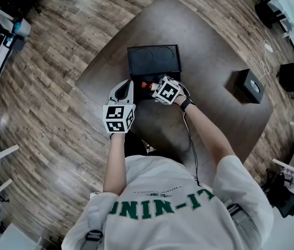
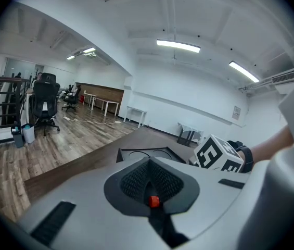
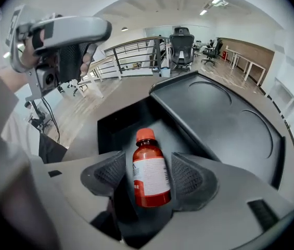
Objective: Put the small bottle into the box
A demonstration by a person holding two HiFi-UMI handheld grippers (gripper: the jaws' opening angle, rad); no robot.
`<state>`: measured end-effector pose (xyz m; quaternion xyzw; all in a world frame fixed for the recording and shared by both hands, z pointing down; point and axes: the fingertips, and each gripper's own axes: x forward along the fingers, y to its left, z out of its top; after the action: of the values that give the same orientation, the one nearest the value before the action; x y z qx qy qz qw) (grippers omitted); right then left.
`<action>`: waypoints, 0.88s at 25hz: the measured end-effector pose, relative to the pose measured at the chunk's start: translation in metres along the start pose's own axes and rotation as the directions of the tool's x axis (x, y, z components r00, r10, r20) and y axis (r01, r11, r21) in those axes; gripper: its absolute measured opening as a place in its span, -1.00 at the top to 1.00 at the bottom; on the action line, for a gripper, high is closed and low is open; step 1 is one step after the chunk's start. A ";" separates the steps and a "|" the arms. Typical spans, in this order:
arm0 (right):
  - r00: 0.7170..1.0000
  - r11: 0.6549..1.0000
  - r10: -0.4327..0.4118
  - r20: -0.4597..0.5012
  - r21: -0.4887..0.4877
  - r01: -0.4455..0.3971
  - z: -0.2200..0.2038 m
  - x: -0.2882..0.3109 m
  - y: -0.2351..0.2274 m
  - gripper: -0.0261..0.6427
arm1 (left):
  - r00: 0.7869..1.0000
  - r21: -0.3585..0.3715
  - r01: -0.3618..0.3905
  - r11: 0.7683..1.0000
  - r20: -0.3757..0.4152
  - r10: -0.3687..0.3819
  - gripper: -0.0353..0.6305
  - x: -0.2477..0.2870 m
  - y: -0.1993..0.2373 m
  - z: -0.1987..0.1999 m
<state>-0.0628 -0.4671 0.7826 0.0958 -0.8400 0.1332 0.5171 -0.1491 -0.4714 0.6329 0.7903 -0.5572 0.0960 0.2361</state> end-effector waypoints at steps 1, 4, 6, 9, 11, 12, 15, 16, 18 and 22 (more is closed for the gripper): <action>1.000 1.000 -0.005 0.013 0.008 0.004 0.001 -0.005 0.001 0.08 | 1.000 0.000 -0.002 1.000 0.002 0.002 0.86 -0.003 -0.002 0.001; 0.998 0.999 -0.031 0.058 0.033 0.030 0.005 -0.022 0.002 0.01 | 1.000 0.004 -0.013 1.000 0.012 0.013 0.86 -0.012 -0.004 0.004; 0.993 0.997 -0.065 0.098 0.057 0.060 0.007 -0.035 0.000 0.00 | 1.000 0.006 -0.025 1.000 0.018 0.024 0.86 -0.019 -0.005 0.006; 0.981 0.988 -0.126 0.147 0.110 0.111 0.005 -0.057 -0.003 0.00 | 0.999 0.013 -0.033 0.999 0.024 0.033 0.86 -0.028 -0.013 0.007; 0.970 0.980 -0.160 0.181 0.143 0.135 0.002 -0.071 -0.003 0.01 | 0.999 0.021 -0.037 0.999 0.030 0.036 0.86 -0.034 -0.019 0.008; 0.963 0.977 -0.177 0.202 0.157 0.147 0.000 -0.078 -0.002 0.02 | 0.999 0.025 -0.038 0.999 0.033 0.037 0.86 -0.037 -0.022 0.010; 0.933 0.963 -0.236 0.273 0.198 0.185 0.000 -0.102 -0.002 0.03 | 0.998 0.044 -0.043 0.998 0.045 0.041 0.86 -0.047 -0.033 0.015; 0.920 0.957 -0.255 0.298 0.215 0.196 0.001 -0.112 -0.001 0.03 | 0.998 0.050 -0.046 0.998 0.050 0.043 0.86 -0.051 -0.036 0.018; 0.890 0.944 -0.292 0.349 0.254 0.210 0.003 -0.137 0.004 0.05 | 0.997 0.062 -0.050 0.997 0.063 0.047 0.86 -0.060 -0.046 0.023; 0.806 0.902 -0.396 0.440 0.348 0.253 0.005 -0.190 0.012 0.13 | 0.994 0.078 -0.057 0.995 0.101 0.049 0.86 -0.080 -0.068 0.038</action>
<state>0.0145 -0.4525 0.6094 0.3408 -0.8891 0.1267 0.2781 -0.1194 -0.4050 0.5488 0.7879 -0.5847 0.0855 0.1734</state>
